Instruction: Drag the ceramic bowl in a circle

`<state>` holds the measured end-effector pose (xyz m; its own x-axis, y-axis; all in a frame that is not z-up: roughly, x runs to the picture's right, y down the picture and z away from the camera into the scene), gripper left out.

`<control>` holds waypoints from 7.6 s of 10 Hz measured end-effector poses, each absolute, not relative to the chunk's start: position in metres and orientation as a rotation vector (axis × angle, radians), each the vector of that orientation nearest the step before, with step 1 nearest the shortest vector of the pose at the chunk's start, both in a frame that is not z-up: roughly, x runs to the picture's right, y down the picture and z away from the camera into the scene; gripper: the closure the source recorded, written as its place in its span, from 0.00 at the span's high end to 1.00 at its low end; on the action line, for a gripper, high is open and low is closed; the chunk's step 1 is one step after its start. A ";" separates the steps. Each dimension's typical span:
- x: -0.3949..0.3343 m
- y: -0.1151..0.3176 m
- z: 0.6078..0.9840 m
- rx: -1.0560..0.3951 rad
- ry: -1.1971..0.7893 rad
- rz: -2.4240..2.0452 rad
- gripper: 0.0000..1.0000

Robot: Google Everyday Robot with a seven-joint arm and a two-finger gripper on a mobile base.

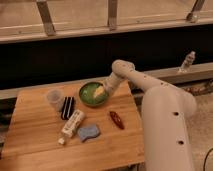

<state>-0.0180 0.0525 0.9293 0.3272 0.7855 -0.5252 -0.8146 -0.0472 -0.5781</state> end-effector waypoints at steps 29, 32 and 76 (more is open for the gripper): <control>-0.053 0.022 0.909 -1.030 0.086 1.141 0.00; 0.021 0.042 0.899 -1.008 0.107 1.237 0.00; -0.021 0.029 0.906 -0.988 0.224 0.893 0.00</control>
<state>-0.0211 0.0294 0.9056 0.6366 0.5506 -0.5400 -0.7402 0.2397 -0.6282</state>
